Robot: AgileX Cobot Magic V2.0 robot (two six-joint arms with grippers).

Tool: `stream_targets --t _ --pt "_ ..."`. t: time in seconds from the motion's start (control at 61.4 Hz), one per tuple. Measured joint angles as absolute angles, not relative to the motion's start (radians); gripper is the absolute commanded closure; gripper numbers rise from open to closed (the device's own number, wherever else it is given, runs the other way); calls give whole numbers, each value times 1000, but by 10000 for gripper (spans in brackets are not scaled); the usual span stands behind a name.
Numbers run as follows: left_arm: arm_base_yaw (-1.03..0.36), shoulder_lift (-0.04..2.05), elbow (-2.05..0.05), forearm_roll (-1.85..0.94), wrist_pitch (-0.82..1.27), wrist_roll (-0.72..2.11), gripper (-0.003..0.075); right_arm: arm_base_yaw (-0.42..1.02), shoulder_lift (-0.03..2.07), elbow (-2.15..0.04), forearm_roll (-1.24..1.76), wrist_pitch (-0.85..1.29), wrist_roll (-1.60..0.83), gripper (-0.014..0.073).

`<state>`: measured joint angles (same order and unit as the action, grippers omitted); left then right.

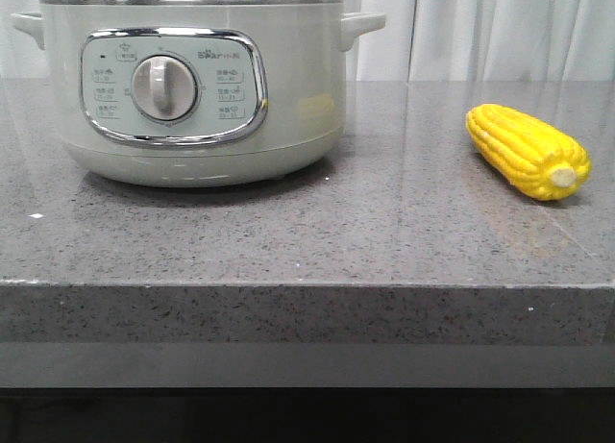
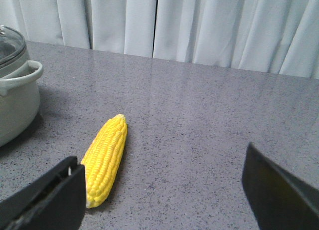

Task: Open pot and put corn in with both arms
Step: 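Lift the glass lid off the pot with the left gripper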

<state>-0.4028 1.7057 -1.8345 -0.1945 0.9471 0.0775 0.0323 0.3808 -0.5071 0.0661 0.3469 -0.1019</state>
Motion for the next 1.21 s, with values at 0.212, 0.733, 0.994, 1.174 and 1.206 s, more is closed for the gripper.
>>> stream_targets --t 0.212,0.733,0.994,1.174,1.206 --pt "-404 1581 -1831 -186 991 84 479 32 381 -507 66 336 -102 -51" --pt "-404 980 -1286 -165 1033 102 479 32 408 -507 66 338 -102 -51" --pt "-404 703 -1003 -165 1043 98 479 32 561 -525 73 365 -102 -51" --pt "-404 548 -884 -165 1079 87 479 32 747 -628 130 400 -102 -51" --pt "-404 524 -873 -165 1084 87 479 32 793 -653 143 411 -102 -51"
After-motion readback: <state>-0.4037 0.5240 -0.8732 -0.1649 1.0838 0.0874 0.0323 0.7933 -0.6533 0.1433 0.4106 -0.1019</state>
